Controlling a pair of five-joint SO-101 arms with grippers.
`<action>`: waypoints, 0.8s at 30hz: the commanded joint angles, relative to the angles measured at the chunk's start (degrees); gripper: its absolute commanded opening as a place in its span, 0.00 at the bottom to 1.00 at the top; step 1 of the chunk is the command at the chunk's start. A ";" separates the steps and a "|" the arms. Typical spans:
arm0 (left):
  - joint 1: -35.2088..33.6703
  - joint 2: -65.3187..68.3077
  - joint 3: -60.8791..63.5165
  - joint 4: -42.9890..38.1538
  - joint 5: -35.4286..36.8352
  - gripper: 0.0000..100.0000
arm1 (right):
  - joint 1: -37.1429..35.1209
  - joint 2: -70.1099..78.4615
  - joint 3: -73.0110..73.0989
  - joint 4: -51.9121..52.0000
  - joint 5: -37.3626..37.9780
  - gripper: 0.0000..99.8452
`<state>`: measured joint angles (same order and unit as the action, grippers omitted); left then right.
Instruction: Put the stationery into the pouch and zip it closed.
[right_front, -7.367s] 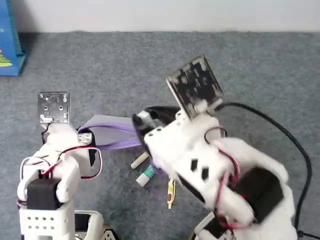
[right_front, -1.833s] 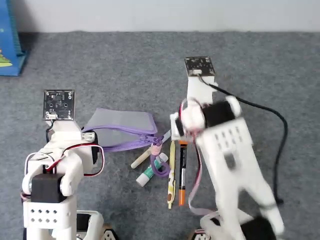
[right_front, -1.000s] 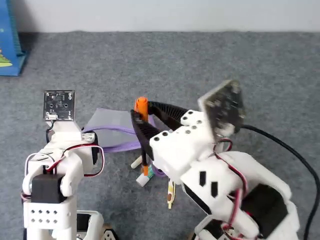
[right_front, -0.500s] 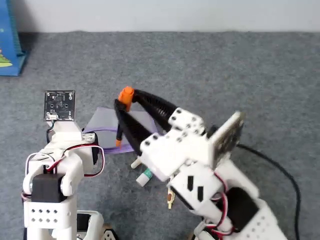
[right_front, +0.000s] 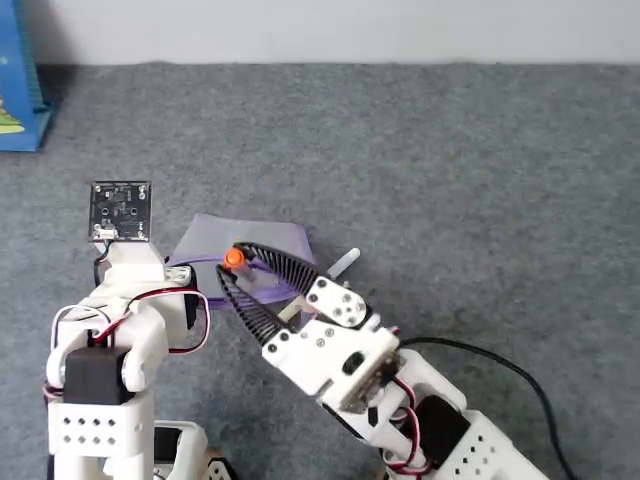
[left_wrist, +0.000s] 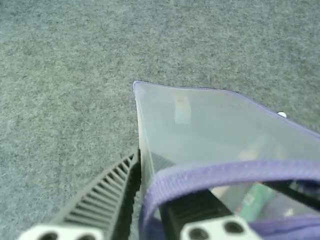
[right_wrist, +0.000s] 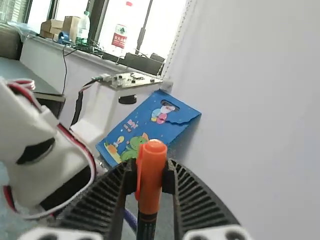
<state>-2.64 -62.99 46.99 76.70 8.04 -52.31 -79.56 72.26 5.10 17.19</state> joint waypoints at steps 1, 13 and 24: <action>-0.09 0.79 -0.57 -0.26 0.44 0.01 | -0.22 -1.19 0.26 4.44 3.34 0.01; -0.09 0.79 -0.57 -0.18 0.44 0.01 | -0.40 -1.63 -2.20 11.38 -1.58 0.18; -0.18 0.79 -0.57 0.00 0.44 0.01 | 2.33 -1.71 -5.10 17.45 -5.71 0.17</action>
<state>-2.64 -62.46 46.99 76.70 8.04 -52.13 -80.44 72.88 18.73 14.46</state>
